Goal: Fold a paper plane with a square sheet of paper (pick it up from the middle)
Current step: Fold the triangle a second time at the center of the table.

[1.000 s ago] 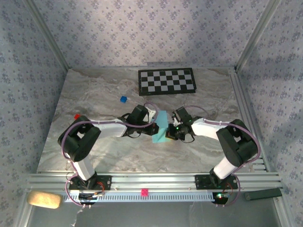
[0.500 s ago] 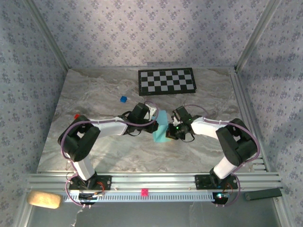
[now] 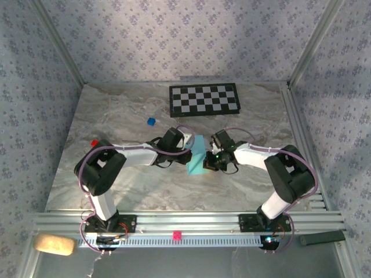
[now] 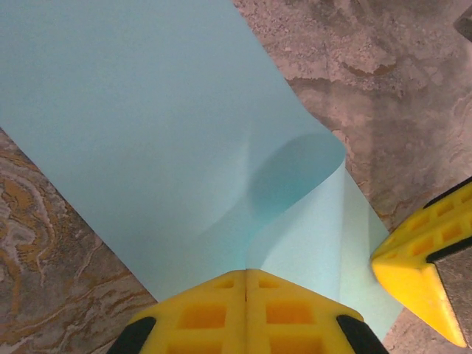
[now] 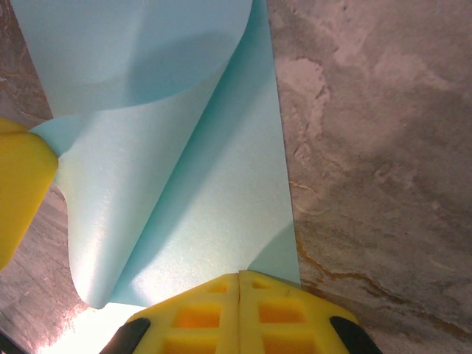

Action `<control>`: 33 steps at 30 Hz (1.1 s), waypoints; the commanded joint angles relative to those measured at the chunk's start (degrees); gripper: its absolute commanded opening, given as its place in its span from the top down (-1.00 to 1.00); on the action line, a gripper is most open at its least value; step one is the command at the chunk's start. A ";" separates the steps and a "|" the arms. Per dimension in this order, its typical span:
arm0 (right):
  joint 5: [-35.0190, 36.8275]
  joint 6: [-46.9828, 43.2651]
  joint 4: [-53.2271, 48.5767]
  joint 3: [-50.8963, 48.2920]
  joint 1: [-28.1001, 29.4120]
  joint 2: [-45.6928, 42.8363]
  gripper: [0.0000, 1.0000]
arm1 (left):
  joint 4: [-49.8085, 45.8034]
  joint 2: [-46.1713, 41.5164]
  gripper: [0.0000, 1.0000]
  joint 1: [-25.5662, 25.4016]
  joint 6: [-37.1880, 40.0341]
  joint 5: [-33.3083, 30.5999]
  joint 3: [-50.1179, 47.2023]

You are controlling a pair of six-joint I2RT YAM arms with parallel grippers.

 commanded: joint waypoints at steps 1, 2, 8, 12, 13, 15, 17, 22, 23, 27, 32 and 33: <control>2.82 -0.55 -4.54 -0.12 -0.61 1.96 0.87 | -0.69 0.72 0.96 0.36 0.42 -1.43 0.99; 2.82 -0.55 -4.54 -0.08 -0.59 1.97 0.87 | -0.67 0.81 0.96 0.35 0.41 -1.75 0.94; 2.69 -0.46 -4.44 -0.06 -0.59 1.97 0.87 | -0.69 1.08 0.96 0.29 0.32 -2.43 1.01; 2.71 -0.44 -4.52 -0.14 -0.60 1.93 0.87 | -0.76 1.16 0.96 0.26 0.42 -2.64 0.90; 2.71 -0.45 -4.54 -0.17 -0.66 1.97 0.87 | -0.82 1.25 0.96 0.36 0.43 -2.68 0.94; 2.84 -0.46 -4.56 -0.28 -0.59 1.94 0.87 | -1.15 1.38 0.96 0.36 0.35 -2.84 0.93; 2.88 -0.33 -4.55 -0.30 -0.59 1.96 0.87 | -1.11 1.43 0.96 0.32 0.25 -2.72 0.63; 2.88 -0.19 -4.51 -0.14 -0.50 1.88 0.87 | -1.27 1.42 0.96 0.35 0.07 -2.88 0.29; 2.93 -0.17 -4.46 -0.20 -0.50 1.88 0.87 | -1.12 1.43 0.96 0.33 -0.02 -2.90 0.23; 2.87 -0.13 -4.45 -0.26 -0.42 1.81 0.87 | -0.86 1.43 0.96 0.37 -0.11 -3.36 -0.03; 2.86 -0.20 -4.46 -0.32 -0.42 1.78 0.87 | -0.84 1.42 0.96 0.33 -0.04 -4.29 -0.01; 2.88 -0.11 -4.46 -0.24 -0.41 1.78 0.87 | -0.93 1.43 0.96 0.32 -0.08 -4.26 0.15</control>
